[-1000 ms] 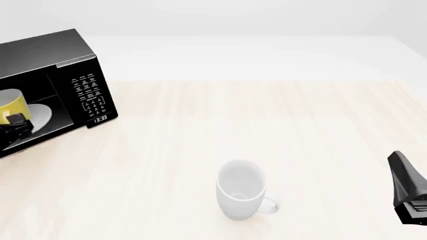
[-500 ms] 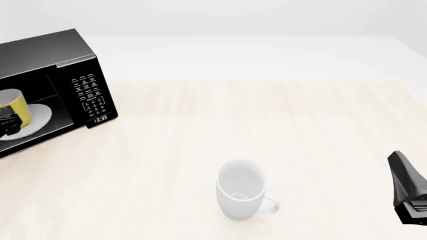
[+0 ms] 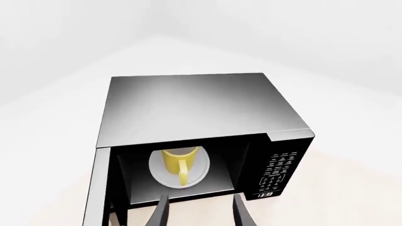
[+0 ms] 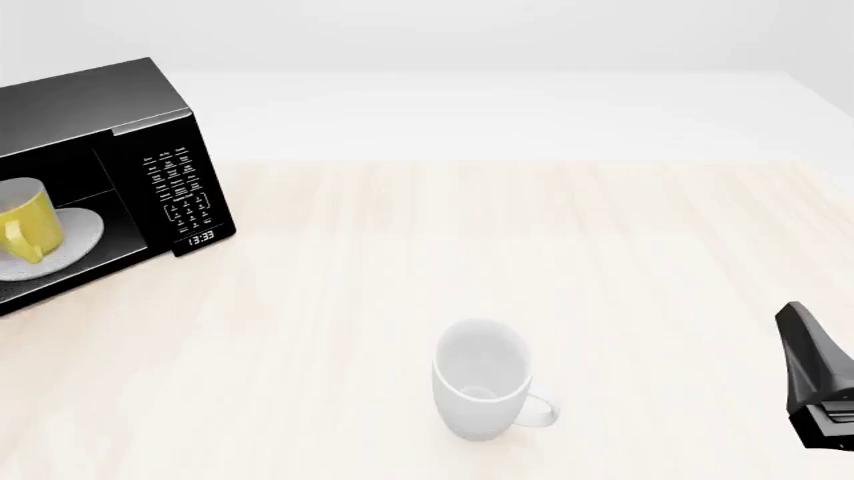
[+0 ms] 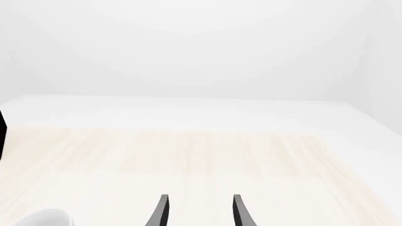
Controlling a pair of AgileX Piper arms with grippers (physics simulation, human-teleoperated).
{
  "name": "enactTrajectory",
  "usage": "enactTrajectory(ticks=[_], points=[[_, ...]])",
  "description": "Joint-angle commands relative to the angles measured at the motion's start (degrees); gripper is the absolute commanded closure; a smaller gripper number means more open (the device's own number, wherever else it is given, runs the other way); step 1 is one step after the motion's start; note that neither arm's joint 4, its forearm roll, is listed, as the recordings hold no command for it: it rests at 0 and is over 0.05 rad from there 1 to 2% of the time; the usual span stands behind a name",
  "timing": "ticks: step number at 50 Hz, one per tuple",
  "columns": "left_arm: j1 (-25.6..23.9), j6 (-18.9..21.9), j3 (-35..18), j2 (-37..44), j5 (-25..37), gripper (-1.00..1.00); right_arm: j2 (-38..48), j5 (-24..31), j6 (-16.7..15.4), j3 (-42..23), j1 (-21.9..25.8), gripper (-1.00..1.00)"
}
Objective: Put the yellow and white mug in the microwave and close it.
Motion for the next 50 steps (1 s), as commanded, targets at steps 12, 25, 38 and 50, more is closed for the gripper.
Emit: enactTrajectory(ticks=[12,25,38,50], points=[[0.03,-0.51,-12.33,-21.42,27.67,-1.00,-0.06,0.02,0.17,0.04,-0.48,-1.00],[5.72,-0.21,-23.09,-22.07,37.62,-1.00,-0.06,0.02,0.16,0.04,-0.48,-1.00],[13.14,-2.37,-30.75,-20.98,42.81,-1.00,-0.06,0.01,0.16,0.04,-0.47,-1.00],[23.16,-3.68,-30.72,-16.95,40.74,-1.00,-0.05,0.02,0.16,0.04,-0.47,-1.00]])
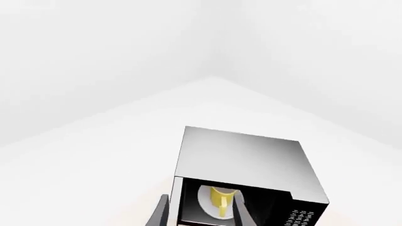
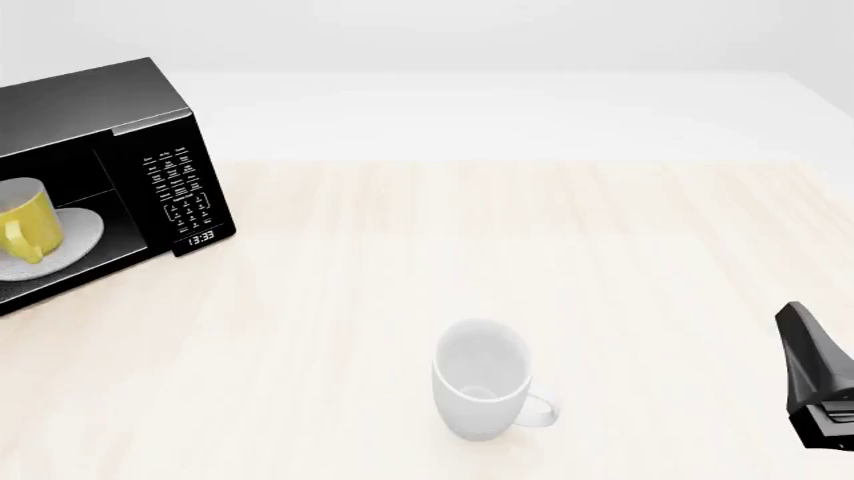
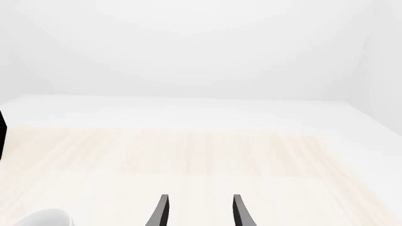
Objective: Put the yellow and white mug in the microwave and close it.
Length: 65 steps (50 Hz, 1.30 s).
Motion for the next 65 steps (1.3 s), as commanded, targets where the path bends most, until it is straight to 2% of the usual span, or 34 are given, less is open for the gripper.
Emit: enactTrajectory(ticks=[1,10,15,16,23,31,32,40,65], points=[[7.52,-1.54,-1.50,2.03,0.01,-1.00,-0.07,0.01,0.15,0.04,-0.47,-1.00],[14.53,-3.28,0.62,7.05,-3.67,-1.00,-0.07,0.01,0.15,0.04,-0.47,-1.00],[16.83,-2.81,1.42,9.11,-5.34,-1.00,-0.07,0.01,0.16,0.04,-0.46,-1.00],[18.14,-4.02,1.87,11.46,-5.66,-1.00,-0.06,0.02,0.16,0.04,-0.47,-1.00],[21.50,-3.77,3.24,14.77,-8.26,-1.00,-0.06,0.02,0.15,0.04,-0.47,-1.00],[27.20,-5.65,4.30,20.98,-11.45,-1.00,-0.07,0.01,0.16,0.04,-0.46,-1.00],[27.68,-4.88,4.37,21.24,-11.89,-1.00,-0.06,0.02,0.15,0.04,-0.47,-1.00],[30.16,-5.09,5.35,26.32,-13.00,-1.00,-0.06,0.01,0.17,0.04,-0.47,-1.00],[34.19,0.87,9.99,35.59,-18.15,-1.00,-0.07,0.01,0.15,0.04,-0.46,-1.00]])
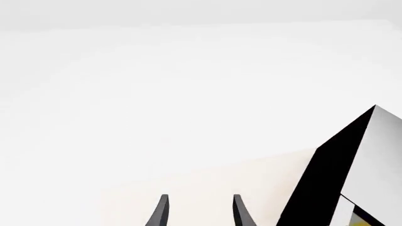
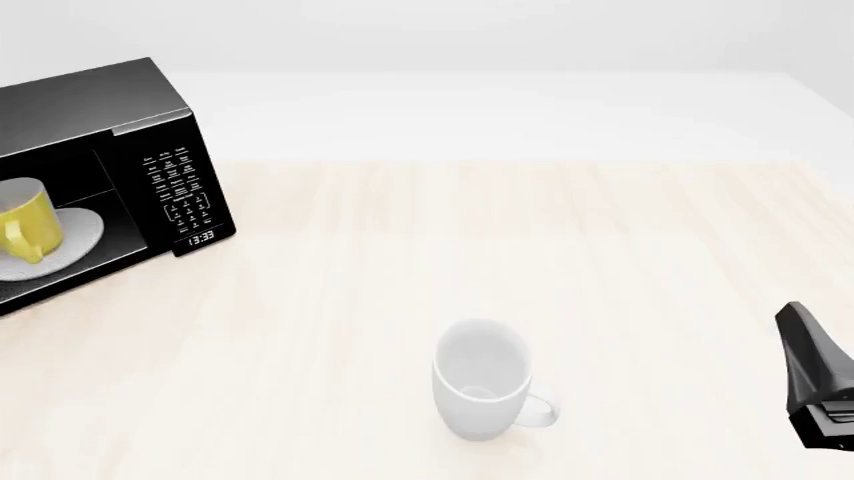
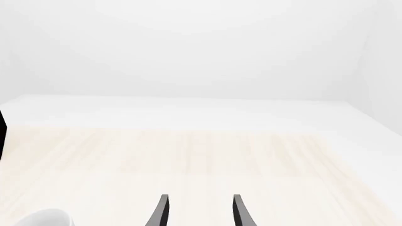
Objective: Put the yellow and white mug in the microwave and close it.
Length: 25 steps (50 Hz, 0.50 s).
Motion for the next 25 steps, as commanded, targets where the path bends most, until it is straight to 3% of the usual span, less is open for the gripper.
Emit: enactTrajectory(ticks=[1,4,9,14,25], points=[[1.08,2.77,2.14,3.64,-1.85,-1.00,-0.06,0.01,0.16,0.04,-0.47,-1.00],[-0.17,0.87,3.32,2.80,-2.06,-1.00,-0.06,0.01,0.16,0.04,-0.48,-1.00],[-0.79,2.24,4.98,3.30,-3.21,-1.00,-0.07,0.00,0.17,0.05,-0.47,-1.00],[-5.64,2.65,7.85,1.12,-2.02,-1.00,-0.06,0.01,0.16,0.04,-0.46,-1.00],[-8.37,4.80,10.30,0.45,-2.93,-1.00,-0.06,0.01,0.16,0.04,-0.47,-1.00]])
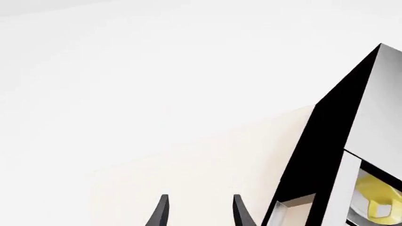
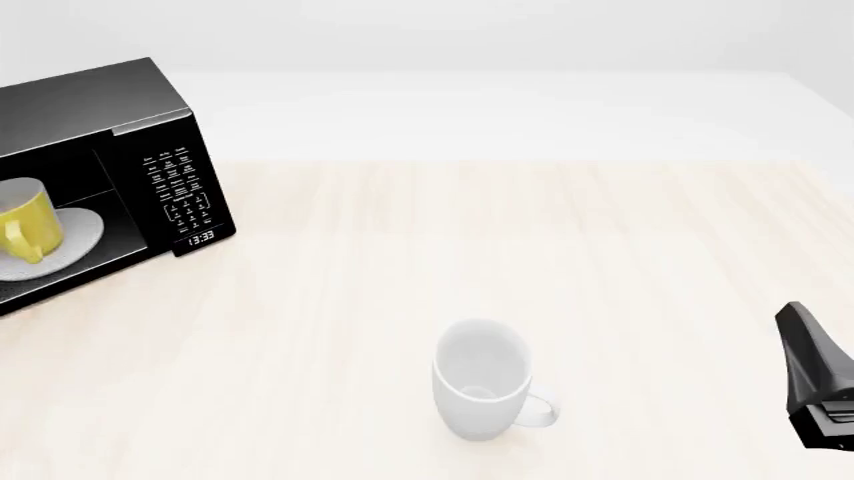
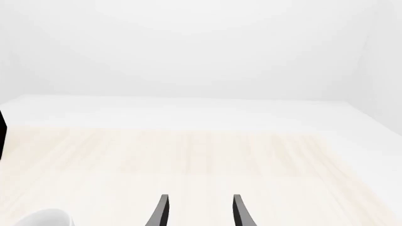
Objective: Put the yellow and white mug in the microwave and close it.
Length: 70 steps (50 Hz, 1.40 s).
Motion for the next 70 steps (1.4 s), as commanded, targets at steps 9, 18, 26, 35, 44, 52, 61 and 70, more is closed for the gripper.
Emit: enactTrajectory(ticks=[9,18,26,35,44,52,61,70], points=[[-5.50,1.13,4.51,-1.17,-1.08,-1.00,-0.07,0.01,0.16,0.04,-0.47,-1.00],[-8.73,-0.28,6.38,0.79,-2.27,-1.00,-0.07,0.01,0.17,0.04,-0.47,-1.00],[-11.95,-2.12,7.02,1.54,-2.62,-1.00,-0.07,0.00,0.16,0.04,-0.49,-1.00],[-14.50,-3.44,7.62,2.13,-3.42,-1.00,-0.07,0.01,0.16,0.04,-0.47,-1.00],[-16.74,-3.82,8.40,2.66,-4.56,-1.00,-0.06,0.02,0.16,0.04,-0.46,-1.00],[-17.68,-3.94,8.75,4.05,-5.91,-1.00,-0.07,0.01,0.16,0.04,-0.46,-1.00],[-20.32,-4.34,9.55,3.28,-6.14,-1.00,-0.07,0.01,0.15,0.04,-0.47,-1.00],[-21.88,-3.11,10.19,3.44,-7.10,-1.00,-0.07,0.01,0.15,0.04,-0.47,-1.00]])
